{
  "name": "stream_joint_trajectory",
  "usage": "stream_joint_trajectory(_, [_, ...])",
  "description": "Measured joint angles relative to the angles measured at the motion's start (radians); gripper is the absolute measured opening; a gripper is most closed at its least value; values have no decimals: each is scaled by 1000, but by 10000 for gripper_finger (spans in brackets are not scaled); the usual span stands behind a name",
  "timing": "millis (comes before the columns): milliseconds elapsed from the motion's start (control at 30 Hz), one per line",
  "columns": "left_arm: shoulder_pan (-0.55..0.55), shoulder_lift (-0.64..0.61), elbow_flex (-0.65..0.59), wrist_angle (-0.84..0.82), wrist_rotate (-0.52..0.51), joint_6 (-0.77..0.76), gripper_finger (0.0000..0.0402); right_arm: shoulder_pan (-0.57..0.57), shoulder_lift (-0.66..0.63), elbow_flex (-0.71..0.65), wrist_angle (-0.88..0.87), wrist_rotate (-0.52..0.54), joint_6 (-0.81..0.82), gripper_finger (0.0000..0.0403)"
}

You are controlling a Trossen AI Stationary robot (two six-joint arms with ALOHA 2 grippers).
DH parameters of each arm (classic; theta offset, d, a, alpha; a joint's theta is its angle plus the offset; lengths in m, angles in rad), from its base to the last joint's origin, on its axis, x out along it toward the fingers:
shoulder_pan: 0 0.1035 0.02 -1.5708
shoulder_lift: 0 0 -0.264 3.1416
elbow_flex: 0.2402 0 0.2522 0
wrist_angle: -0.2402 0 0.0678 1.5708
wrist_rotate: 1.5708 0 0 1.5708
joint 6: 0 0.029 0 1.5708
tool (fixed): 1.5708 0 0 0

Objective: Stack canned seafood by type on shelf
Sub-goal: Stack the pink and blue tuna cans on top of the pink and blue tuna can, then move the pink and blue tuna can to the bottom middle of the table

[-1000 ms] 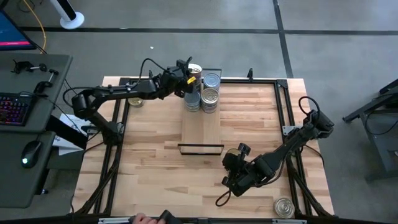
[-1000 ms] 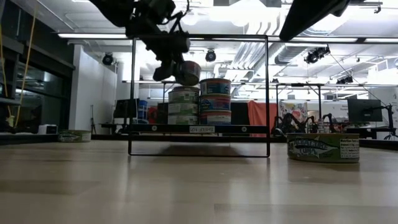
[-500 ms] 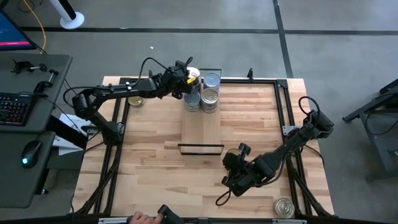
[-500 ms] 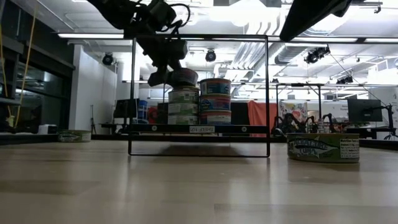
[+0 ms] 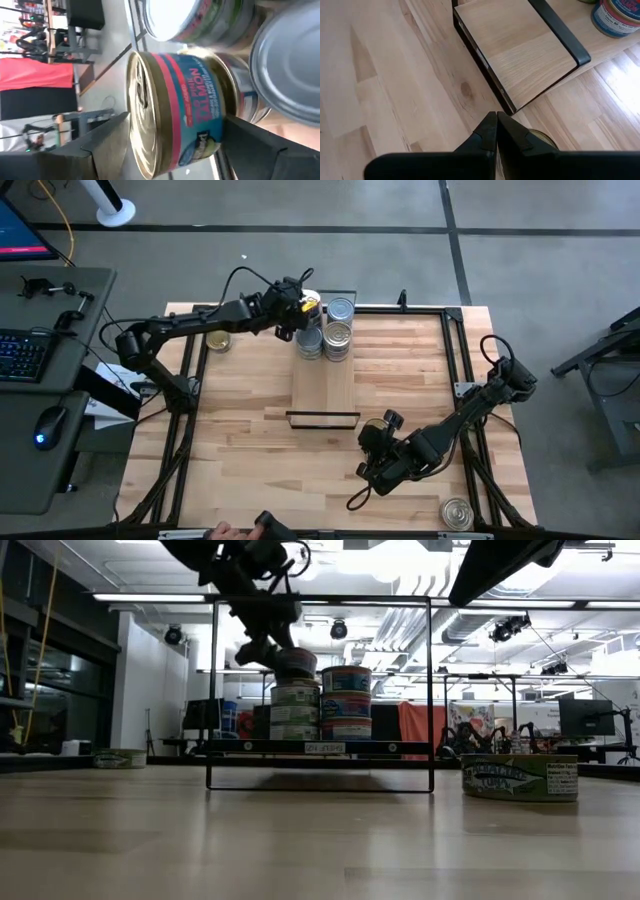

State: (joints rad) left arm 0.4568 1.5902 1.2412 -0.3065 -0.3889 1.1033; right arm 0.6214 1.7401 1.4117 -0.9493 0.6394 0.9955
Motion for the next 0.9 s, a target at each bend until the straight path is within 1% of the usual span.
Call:
stream_joint_trajectory(133, [10, 0, 25, -55, 58, -37, 288, 0, 0, 0, 0, 0, 0, 0])
stream_joint_trajectory(300, [13, 0, 28, -74, 74, -56, 289, 0, 0, 0, 0, 0, 2, 0])
stream_joint_trajectory(500, [14, -15, 27, -112, 72, -128, 289, 0, 0, 0, 1, 0, 0, 0])
stream_joint_trajectory(667, [-3, -84, 27, -175, 60, -207, 289, 0, 0, 0, 7, -4, -1, 0])
stream_joint_trajectory(767, [-22, -162, 27, -211, 36, -298, 289, 4, 0, 0, 27, -32, -2, 0])
stream_joint_trajectory(833, [-35, -227, 27, -243, 42, -420, 289, 11, 0, 0, 44, -41, -11, 0])
stream_joint_trajectory(900, [-51, -295, 27, -298, 79, -579, 289, 17, 0, 0, 45, -42, -14, 0])
